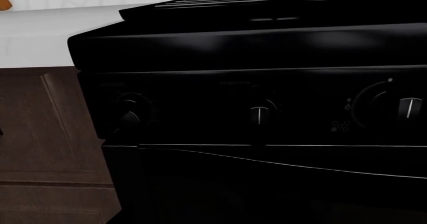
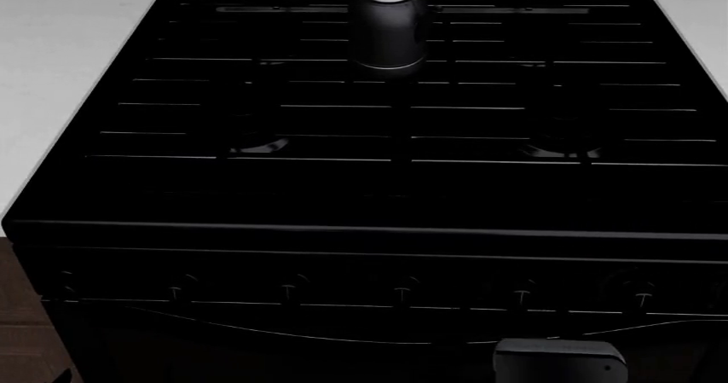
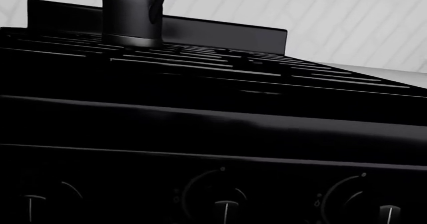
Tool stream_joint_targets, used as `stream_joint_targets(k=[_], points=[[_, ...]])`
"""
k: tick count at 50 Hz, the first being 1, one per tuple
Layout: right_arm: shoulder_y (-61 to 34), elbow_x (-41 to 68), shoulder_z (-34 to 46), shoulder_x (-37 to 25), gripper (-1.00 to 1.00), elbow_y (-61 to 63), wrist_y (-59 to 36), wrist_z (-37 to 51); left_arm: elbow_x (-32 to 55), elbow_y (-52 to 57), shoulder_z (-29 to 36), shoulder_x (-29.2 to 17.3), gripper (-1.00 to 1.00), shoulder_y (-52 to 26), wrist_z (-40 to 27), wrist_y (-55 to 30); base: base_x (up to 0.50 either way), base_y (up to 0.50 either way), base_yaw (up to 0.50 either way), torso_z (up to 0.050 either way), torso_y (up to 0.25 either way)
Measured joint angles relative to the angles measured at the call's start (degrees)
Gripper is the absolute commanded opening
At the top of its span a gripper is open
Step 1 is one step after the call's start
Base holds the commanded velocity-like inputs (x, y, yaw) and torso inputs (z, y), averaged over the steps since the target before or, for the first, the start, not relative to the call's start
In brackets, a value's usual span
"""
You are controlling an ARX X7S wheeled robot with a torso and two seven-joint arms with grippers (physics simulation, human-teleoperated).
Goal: Turn on the center burner of the stove.
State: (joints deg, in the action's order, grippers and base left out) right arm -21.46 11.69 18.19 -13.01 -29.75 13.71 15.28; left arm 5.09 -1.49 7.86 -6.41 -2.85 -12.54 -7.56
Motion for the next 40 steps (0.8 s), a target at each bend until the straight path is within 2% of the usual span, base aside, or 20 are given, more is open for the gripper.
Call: stream_joint_targets(k=[19,31,40], points=[[-7.2,-0.4,-0.1,1.1,1.00,-13.3,3.3,-1.3,0.0,0.0,1.5,-0.8,1.00,-0.2,-1.5,0.0,0.00,0.00,0.00,0.000,0.000],[-13.8,-0.9,-0.3,4.1,1.00,-32.1,12.7,-4.0,0.1,-0.2,2.3,-1.2,1.00,-0.3,-2.2,0.2,0.00,0.00,0.00,0.000,0.000],[-16.0,-2.4,-2.0,5.8,1.00,-39.9,16.6,-5.5,0.2,-0.3,2.8,-1.6,1.00,-0.5,-2.7,0.2,0.00,0.00,0.00,0.000,0.000]])
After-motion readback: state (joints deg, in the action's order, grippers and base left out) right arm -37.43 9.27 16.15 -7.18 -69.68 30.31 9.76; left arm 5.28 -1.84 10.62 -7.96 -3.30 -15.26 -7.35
